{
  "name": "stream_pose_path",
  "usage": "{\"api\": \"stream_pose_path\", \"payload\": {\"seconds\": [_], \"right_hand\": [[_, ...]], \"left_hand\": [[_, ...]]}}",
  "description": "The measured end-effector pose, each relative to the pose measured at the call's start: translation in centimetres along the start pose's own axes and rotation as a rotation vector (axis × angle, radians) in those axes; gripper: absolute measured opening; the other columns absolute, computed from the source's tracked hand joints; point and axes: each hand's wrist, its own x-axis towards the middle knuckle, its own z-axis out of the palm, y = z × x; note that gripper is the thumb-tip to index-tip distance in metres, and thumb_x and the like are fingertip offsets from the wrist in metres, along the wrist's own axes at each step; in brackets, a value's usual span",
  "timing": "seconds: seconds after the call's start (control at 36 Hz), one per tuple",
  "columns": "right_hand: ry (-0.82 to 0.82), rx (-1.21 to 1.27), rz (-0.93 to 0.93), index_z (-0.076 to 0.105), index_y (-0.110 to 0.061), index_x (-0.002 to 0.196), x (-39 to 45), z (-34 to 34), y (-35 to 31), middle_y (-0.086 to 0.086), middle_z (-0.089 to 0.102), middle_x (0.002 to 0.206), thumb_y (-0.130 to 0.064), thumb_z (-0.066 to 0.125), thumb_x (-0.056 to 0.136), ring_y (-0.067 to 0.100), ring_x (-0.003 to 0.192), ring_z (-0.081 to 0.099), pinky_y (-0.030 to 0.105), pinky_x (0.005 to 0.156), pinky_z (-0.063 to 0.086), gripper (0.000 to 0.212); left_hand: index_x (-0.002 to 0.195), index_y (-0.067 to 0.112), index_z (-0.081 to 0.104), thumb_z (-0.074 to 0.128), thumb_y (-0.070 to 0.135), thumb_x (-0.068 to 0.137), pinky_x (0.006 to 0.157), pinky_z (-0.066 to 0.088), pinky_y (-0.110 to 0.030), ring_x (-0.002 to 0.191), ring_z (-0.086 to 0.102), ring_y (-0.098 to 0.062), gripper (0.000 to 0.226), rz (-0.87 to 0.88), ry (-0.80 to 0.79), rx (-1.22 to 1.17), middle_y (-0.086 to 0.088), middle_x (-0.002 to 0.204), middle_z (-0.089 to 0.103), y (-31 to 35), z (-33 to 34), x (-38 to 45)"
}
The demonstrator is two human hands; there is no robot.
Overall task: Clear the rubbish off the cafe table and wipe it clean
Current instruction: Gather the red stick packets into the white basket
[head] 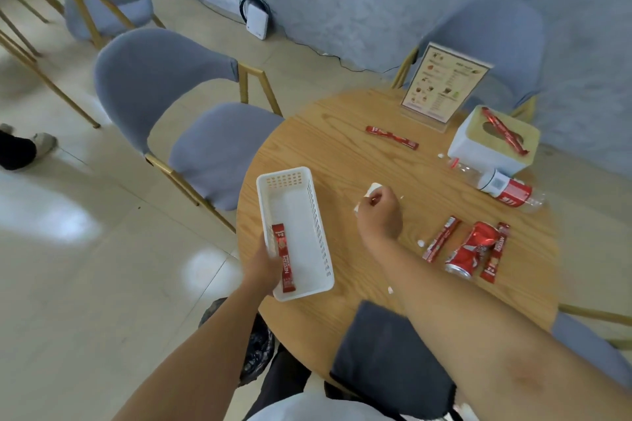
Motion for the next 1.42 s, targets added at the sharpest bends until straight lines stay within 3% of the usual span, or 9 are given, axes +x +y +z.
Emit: {"api": "stream_pose_path", "payload": {"seconds": [0.11, 0.25, 0.42, 0.61, 0.86, 0.94, 1.14, 1.31, 1.42], "right_hand": [[0.048, -0.215, 0.173, 0.054, -0.011, 0.132, 3.5, -2.8, 4.2, 0.016, 0.035, 0.151, -0.015, 0.055, 0.091, 0.035, 0.138, 0.031, 0.044, 0.110, 0.030, 0.041], [-0.087, -0.339, 0.437, 0.028, -0.023, 0.153, 5.9, -5.7, 7.4, 0.008, -0.004, 0.166, -0.027, 0.053, 0.095, 0.030, 0.152, -0.003, 0.046, 0.121, 0.008, 0.064], [-0.150, -0.292, 0.533, 0.034, -0.024, 0.150, 7.0, -6.4, 9.9, 0.010, -0.004, 0.165, -0.040, 0.067, 0.070, 0.032, 0.152, 0.003, 0.046, 0.122, 0.021, 0.087], [-0.196, -0.309, 0.606, 0.051, -0.023, 0.137, 8.7, -4.7, 13.0, 0.018, 0.039, 0.148, -0.060, 0.062, 0.052, 0.041, 0.133, 0.040, 0.054, 0.107, 0.041, 0.094], [-0.104, -0.174, 0.415, 0.065, -0.009, 0.107, 6.4, -5.6, 11.5, 0.011, 0.066, 0.109, -0.022, 0.060, 0.084, 0.030, 0.089, 0.066, 0.032, 0.073, 0.054, 0.027], [-0.075, -0.126, 0.270, 0.061, -0.013, 0.089, 5.6, -5.8, 9.3, 0.006, 0.063, 0.086, -0.006, 0.052, 0.084, 0.020, 0.066, 0.059, 0.025, 0.052, 0.041, 0.012], [-0.112, 0.129, -0.032, 0.053, -0.018, 0.076, 3.0, -2.7, 3.7, 0.008, 0.054, 0.094, 0.005, 0.050, 0.081, 0.026, 0.072, 0.060, 0.038, 0.066, 0.056, 0.024], [-0.438, 0.032, -0.344, 0.055, -0.017, 0.086, -3.5, 0.7, 1.5, -0.004, 0.050, 0.094, 0.000, 0.053, 0.089, 0.014, 0.071, 0.056, 0.023, 0.064, 0.049, 0.018], [-0.648, -0.135, -0.404, 0.054, -0.013, 0.091, -6.3, 3.4, 2.0, -0.003, 0.046, 0.105, -0.006, 0.047, 0.097, 0.010, 0.079, 0.054, 0.023, 0.069, 0.047, 0.011]], "left_hand": [[0.153, 0.036, 0.023, 0.044, 0.031, 0.103, 0.047, 0.054, -0.036, 0.087, 0.067, -0.025, 0.054, 0.030, 0.020, -0.012, 0.001, 0.102, 0.064, 0.3, 1.1, 0.5], [0.148, 0.024, 0.037, 0.045, 0.017, 0.102, 0.054, 0.050, -0.033, 0.079, 0.062, -0.013, 0.047, 0.057, 0.101, -0.005, 0.003, 0.095, 0.062, -0.3, 2.1, 1.4], [0.136, 0.019, 0.047, 0.052, 0.016, 0.100, 0.063, 0.052, -0.028, 0.089, 0.069, -0.019, 0.036, 0.097, 0.111, -0.041, -0.005, 0.103, 0.069, -0.9, 2.3, 2.0], [0.128, 0.019, 0.049, 0.054, 0.012, 0.099, 0.073, 0.058, -0.036, 0.091, 0.070, -0.022, 0.030, 0.126, 0.103, -0.045, -0.006, 0.100, 0.070, -1.2, 2.4, 2.3], [0.131, 0.021, 0.048, 0.053, 0.020, 0.100, 0.076, 0.061, -0.041, 0.086, 0.071, -0.021, 0.031, 0.128, 0.107, -0.014, -0.003, 0.096, 0.070, -1.4, 2.6, 2.8], [0.130, 0.019, 0.050, 0.053, 0.021, 0.100, 0.068, 0.058, -0.033, 0.085, 0.071, -0.019, 0.029, 0.121, 0.113, -0.012, -0.002, 0.095, 0.070, -1.2, 2.7, 2.7], [0.135, 0.018, 0.049, 0.050, 0.022, 0.102, 0.060, 0.049, -0.022, 0.084, 0.068, -0.015, 0.034, 0.116, 0.106, -0.011, 0.000, 0.098, 0.068, -0.5, 2.5, 1.9], [0.140, 0.026, 0.045, 0.052, 0.023, 0.099, 0.085, 0.061, -0.046, 0.093, 0.068, -0.019, 0.041, 0.104, 0.089, -0.006, 0.002, 0.104, 0.068, -0.9, 2.4, 2.5], [0.146, 0.023, 0.036, 0.053, 0.020, 0.101, 0.078, 0.057, -0.037, 0.097, 0.066, -0.020, 0.048, 0.112, 0.080, -0.037, -0.002, 0.113, 0.065, -0.3, 2.4, 1.9]]}}
